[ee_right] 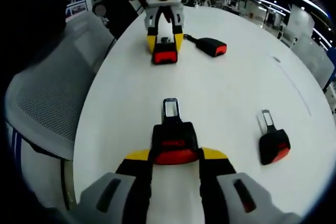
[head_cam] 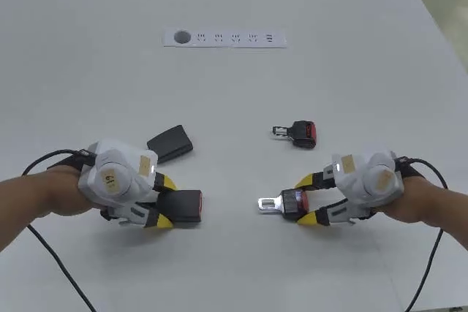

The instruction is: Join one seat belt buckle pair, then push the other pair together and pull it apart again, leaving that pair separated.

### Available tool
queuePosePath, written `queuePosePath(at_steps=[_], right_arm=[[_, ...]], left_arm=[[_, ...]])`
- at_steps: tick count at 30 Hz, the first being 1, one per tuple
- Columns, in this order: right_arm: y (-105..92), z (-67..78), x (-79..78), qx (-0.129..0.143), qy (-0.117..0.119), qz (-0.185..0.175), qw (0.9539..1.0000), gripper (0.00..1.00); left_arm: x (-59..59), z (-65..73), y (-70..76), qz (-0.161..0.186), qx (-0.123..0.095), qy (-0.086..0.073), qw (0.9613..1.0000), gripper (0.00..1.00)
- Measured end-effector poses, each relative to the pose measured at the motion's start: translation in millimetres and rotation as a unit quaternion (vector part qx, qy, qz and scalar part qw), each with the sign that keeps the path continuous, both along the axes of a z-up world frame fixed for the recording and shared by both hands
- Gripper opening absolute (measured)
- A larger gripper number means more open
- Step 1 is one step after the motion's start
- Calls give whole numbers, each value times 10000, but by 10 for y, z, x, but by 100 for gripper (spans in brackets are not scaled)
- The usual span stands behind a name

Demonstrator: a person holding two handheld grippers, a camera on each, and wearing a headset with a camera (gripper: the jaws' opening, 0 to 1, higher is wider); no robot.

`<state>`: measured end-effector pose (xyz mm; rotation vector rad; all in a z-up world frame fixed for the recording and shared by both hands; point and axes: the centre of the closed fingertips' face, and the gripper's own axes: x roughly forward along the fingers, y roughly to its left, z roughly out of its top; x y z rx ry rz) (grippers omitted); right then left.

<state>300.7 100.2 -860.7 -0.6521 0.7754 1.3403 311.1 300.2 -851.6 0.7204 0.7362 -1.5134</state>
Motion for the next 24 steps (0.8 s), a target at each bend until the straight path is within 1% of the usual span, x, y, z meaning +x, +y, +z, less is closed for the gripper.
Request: queuePosePath(at_steps=[4,10,14,19,24], right_arm=[[-10,3,-28,88,4,-96,9999,35],[-11,5,-54,136,7,-152,9998,35],[32,8,-70,283,65,-299,9991,35],[85,16,-77,448,67,-432,9980,35],[162,8,-75,523,68,-467,9975,35]], left_arm=[[6,-15,6,38,62,4,10000,34],[6,-31,11,73,119,2,9999,34],[9,-51,14,95,139,0,9999,34],[9,-58,16,125,168,-4,9998,34],[12,-70,23,133,229,1,9997,34]])
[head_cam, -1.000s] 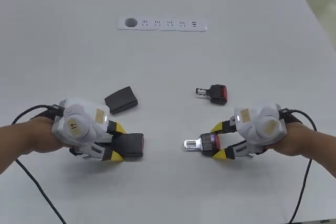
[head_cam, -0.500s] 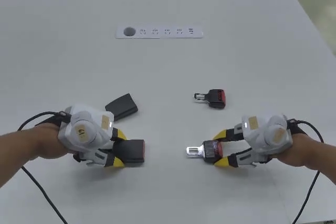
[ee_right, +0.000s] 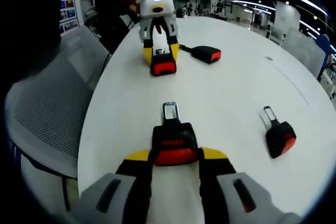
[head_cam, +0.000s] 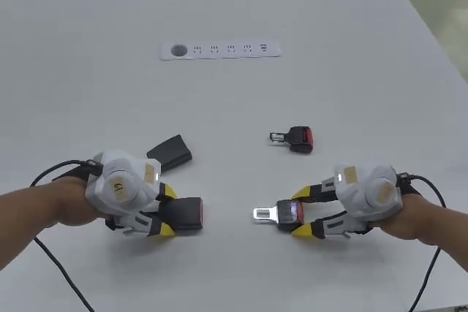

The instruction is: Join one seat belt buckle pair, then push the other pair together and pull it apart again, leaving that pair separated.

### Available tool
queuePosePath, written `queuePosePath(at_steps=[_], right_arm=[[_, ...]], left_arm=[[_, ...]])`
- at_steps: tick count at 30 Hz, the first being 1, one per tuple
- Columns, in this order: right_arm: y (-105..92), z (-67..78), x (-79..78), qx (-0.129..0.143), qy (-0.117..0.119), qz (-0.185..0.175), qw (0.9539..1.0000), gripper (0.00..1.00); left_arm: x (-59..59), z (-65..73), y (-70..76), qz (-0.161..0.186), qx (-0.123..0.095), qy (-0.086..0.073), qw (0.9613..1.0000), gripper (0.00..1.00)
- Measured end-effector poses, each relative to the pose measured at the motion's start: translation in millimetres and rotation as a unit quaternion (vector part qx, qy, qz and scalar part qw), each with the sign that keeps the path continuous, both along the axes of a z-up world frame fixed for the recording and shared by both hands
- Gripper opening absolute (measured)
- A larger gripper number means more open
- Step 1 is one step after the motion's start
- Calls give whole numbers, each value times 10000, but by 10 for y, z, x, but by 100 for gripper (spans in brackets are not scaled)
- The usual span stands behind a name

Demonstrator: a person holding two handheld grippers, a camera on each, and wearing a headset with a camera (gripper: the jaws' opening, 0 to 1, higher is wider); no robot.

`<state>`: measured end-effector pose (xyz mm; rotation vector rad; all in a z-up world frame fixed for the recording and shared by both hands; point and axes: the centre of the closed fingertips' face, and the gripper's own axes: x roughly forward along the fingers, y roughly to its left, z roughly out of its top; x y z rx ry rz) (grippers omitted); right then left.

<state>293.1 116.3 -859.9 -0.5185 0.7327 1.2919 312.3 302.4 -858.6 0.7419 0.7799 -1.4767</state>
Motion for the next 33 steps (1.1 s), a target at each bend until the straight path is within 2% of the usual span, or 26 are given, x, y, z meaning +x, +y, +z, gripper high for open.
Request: queuePosePath(at_steps=[7,14,27,33], right_arm=[[120,8,27,119,99,-125,9998,35],[167,5,51,131,94,-144,9998,35],[508,-4,102,262,64,-78,9996,35],[592,0,106,291,54,-21,9996,35]], left_arm=[[-3,-12,4,12,50,1,10000,34],[-5,-14,4,-12,79,11,10000,34],[-10,-12,3,-18,89,8,10000,34],[-10,-12,3,-32,104,12,9999,34]])
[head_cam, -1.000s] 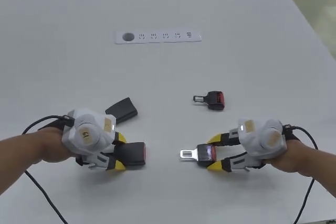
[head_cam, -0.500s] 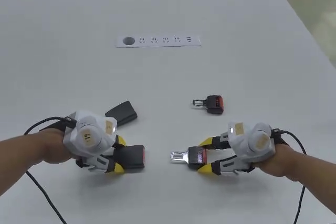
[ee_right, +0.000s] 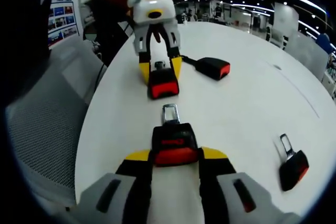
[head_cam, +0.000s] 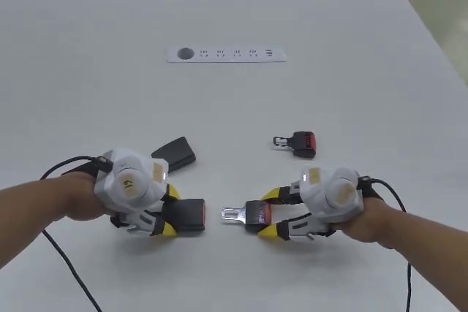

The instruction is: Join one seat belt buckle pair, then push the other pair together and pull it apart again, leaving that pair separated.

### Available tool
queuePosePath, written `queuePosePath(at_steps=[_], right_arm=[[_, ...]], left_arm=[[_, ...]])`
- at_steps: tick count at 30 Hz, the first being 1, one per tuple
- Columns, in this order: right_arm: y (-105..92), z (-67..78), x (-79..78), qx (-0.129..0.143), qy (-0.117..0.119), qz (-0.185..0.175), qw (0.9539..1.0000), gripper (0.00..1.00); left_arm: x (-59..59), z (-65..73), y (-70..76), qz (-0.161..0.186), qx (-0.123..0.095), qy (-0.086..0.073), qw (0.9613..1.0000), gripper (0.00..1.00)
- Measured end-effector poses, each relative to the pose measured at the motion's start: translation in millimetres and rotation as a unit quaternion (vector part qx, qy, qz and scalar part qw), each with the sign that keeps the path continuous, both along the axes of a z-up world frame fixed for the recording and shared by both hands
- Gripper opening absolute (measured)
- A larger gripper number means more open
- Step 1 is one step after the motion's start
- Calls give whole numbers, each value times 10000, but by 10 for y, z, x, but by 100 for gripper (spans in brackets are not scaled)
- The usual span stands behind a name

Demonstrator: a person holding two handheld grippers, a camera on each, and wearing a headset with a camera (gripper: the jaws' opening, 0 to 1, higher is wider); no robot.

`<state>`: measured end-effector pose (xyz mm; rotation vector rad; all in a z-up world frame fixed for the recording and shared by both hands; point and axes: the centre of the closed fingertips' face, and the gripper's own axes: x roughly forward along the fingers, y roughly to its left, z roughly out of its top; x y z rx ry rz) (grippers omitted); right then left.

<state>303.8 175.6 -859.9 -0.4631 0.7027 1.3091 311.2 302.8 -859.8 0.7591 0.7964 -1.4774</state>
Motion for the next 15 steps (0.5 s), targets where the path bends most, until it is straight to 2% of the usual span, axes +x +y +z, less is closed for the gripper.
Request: queuePosePath(at_steps=[8,15], right_arm=[[82,9,-3,49,0,9,10000,35],[231,24,4,100,-14,98,9999,35]], left_arm=[[3,3,7,-4,-4,3,10000,34],[5,3,5,7,-6,4,10000,34]])
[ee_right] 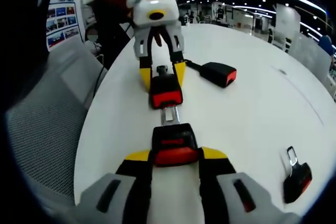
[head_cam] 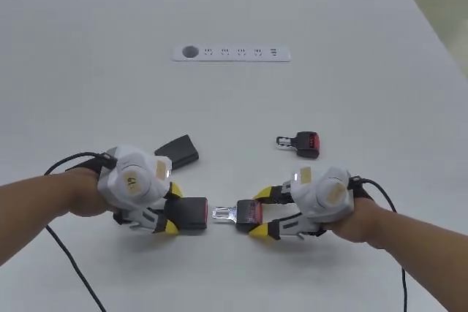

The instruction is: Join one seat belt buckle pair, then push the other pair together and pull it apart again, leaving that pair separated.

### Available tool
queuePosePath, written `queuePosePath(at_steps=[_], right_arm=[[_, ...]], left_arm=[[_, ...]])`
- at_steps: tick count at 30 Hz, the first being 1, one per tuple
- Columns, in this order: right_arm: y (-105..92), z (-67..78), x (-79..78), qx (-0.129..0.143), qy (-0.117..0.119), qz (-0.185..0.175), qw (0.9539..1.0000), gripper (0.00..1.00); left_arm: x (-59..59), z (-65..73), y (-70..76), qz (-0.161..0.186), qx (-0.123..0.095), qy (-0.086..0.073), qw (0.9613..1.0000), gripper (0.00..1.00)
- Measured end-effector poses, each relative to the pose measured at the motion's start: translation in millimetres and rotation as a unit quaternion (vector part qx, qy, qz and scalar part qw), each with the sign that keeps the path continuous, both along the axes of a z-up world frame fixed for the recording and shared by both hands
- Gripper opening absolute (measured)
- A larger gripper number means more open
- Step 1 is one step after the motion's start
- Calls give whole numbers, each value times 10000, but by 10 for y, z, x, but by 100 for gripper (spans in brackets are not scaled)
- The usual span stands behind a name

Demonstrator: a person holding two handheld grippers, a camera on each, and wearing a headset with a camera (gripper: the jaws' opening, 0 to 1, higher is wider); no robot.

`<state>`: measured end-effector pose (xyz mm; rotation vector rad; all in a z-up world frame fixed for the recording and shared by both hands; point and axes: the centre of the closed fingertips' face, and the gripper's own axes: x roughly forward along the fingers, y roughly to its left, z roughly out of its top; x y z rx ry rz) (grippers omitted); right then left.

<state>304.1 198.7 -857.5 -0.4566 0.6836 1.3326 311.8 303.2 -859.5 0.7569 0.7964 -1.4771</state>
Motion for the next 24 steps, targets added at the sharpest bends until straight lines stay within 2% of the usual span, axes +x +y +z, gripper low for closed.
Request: queuePosePath(at_steps=[4,6,7,12,13,16,24], right_arm=[[70,-4,10,31,20,25,10000,35],[87,-7,13,-14,-60,87,9999,35],[101,-1,15,34,2,21,10000,35],[229,-2,3,99,-4,18,9999,35],[225,-8,10,-16,-116,85,9999,35],[250,0,19,-75,-18,37,10000,35],[296,-20,24,-78,49,-47,9999,35]], left_arm=[[-1,1,-4,-10,10,-1,10000,34],[0,0,-4,-12,6,-3,10000,34],[-1,0,-5,-7,6,-2,10000,34],[-1,-2,-6,-14,32,-19,10000,34],[-6,-5,-8,-32,36,-42,10000,34],[-9,-2,-7,-46,7,-47,10000,34],[-2,-4,-7,-104,68,-64,9999,34]])
